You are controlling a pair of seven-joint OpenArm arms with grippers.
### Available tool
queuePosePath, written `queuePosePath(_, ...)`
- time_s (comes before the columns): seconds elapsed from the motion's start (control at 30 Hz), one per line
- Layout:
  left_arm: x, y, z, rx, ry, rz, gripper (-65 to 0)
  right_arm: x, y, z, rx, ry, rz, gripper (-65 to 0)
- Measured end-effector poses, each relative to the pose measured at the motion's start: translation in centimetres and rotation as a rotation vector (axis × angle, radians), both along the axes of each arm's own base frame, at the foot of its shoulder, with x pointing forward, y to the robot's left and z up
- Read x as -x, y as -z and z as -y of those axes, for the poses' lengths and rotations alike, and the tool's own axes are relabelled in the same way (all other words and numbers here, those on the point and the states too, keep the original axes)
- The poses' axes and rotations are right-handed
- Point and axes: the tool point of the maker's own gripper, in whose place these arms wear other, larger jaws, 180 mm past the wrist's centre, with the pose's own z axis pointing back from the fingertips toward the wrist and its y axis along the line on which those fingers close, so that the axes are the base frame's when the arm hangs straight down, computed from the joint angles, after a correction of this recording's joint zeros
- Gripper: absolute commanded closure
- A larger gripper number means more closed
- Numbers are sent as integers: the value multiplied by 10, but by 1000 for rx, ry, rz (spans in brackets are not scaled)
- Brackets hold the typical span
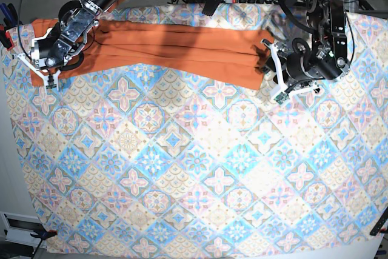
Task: Fold the T-shirt properly
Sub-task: 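Regrip the opposite end of the strip with the right gripper, then lift the strip end with the left gripper and pull it inward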
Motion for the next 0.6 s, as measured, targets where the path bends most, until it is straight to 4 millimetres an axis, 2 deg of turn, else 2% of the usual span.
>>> queuePosePath(0.03,0,0,0,-2,1,-1,-258,1,-8,7,26,14,13,-4)
queuePosePath(0.1,-3,-8,1,-13,13,25,-258,4,-12,13,42,32,15,-5)
queuePosePath(0.2,-7,-31,20,73,44,92,-258,6,-9,10,33,26,5,-7)
queuePosePath(0.27,-1,-36,29,135,63,89,-258,6,-12,15,57,27,-4,-7)
queuePosePath(0.33,5,-35,22,138,83,65,-264,6,-16,20,81,24,-10,-7)
queuePosePath(0.43,3,-36,13,176,50,53,-278,4,-18,23,111,-4,-4,-7)
queuePosePath(0.53,4,-28,-5,177,-20,30,-345,2,-14,23,113,-26,-9,-7)
queuePosePath(0.6,10,-20,-23,142,-70,-1,-412,6,-6,24,112,-32,-47,-7)
